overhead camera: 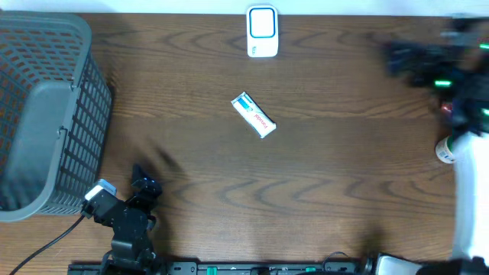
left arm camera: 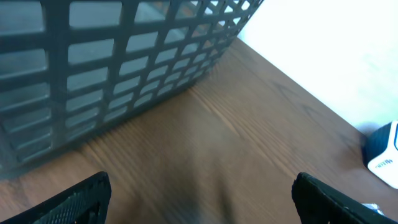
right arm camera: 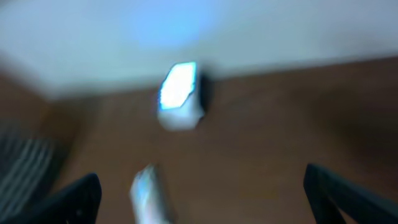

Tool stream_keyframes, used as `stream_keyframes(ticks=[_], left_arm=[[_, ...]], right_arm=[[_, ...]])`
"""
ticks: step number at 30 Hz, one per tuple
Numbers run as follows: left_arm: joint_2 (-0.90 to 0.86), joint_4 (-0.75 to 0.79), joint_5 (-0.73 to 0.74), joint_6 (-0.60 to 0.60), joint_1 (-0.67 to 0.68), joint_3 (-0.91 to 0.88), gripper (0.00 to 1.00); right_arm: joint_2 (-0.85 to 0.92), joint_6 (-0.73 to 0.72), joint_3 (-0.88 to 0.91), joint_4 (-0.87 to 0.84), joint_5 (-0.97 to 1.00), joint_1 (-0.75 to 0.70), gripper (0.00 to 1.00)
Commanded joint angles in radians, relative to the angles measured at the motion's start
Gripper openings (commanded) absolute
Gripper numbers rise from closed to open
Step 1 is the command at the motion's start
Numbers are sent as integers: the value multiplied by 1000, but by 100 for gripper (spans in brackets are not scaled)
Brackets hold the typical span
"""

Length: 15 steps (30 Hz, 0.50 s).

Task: Scan the item barcode
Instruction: 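Move the right gripper to the white caplet box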

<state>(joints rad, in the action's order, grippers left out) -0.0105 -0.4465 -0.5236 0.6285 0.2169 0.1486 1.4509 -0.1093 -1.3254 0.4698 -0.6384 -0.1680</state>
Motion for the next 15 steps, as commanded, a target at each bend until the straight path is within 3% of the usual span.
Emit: stream_keyframes(ticks=[1, 5, 12, 13, 15], left_arm=[[6, -28, -4, -3, -2, -14, 94], [6, -28, -4, -3, -2, -14, 93], [6, -28, -5, -3, -2, -14, 93], [6, -28, -4, -3, -2, -14, 94], [6, -28, -5, -3, -2, -14, 93]], right_arm=[[100, 173, 7, 51, 47, 198, 99], [237, 174, 7, 44, 196, 383, 97], [405, 72, 7, -70, 394, 586, 7], [420, 45, 7, -93, 444, 599, 1], [455, 14, 7, -146, 536, 619, 1]])
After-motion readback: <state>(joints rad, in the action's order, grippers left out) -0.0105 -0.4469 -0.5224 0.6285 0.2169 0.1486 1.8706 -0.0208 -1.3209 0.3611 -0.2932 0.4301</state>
